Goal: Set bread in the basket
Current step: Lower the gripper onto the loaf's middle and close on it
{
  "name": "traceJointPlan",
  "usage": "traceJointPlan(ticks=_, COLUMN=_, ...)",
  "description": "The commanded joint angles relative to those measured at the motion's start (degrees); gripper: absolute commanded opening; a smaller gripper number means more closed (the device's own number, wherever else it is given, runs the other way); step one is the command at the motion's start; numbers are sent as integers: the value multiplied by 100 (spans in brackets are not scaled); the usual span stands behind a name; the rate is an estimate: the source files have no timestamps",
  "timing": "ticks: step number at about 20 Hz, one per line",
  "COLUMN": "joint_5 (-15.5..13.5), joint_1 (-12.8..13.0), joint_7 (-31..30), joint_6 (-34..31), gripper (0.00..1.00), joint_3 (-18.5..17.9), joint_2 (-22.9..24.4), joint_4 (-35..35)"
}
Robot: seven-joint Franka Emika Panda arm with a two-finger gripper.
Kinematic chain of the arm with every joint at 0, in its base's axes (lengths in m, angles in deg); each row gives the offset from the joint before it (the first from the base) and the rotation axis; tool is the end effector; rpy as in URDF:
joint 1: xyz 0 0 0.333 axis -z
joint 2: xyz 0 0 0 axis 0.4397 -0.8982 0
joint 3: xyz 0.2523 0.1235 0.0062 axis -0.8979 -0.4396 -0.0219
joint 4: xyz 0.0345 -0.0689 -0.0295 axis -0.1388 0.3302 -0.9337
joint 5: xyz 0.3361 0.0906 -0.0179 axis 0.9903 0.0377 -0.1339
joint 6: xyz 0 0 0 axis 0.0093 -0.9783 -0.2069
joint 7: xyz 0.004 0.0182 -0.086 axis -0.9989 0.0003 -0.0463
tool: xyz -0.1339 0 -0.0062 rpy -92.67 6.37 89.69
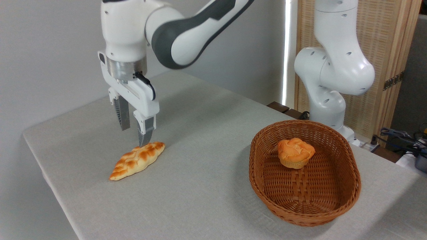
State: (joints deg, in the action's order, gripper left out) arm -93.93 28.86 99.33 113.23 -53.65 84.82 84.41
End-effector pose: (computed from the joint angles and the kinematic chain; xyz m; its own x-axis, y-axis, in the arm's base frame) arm 0.5239 -0.1828 0.4326 0.7502 -0.6170 0.2379 -0.6508 -0.7525 0.1008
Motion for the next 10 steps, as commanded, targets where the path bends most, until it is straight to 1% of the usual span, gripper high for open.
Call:
traceJointPlan(ticks=1, joint_5=30, joint_1=12, joint_7=-348, joint_6=504, gripper=100, joint_3=157, joint_2=-65, joint_4=262)
traceJointPlan(ticks=6, joint_5=83, joint_1=12, joint_7=-348, joint_6=504, gripper=100, joint_3=157, joint_2=-118, joint_4=368)
traceJointPlan(ticks=8, joint_5=328, joint_1=12, joint_7=-348, joint_6=486, gripper=100, joint_3=157, joint_2=-127, joint_4=368)
traceJointPlan(ticks=10, joint_5=399, joint_1=12, joint_7=-366, joint_6=486, gripper=100, joint_3=157, joint_2=-179, joint_4=368)
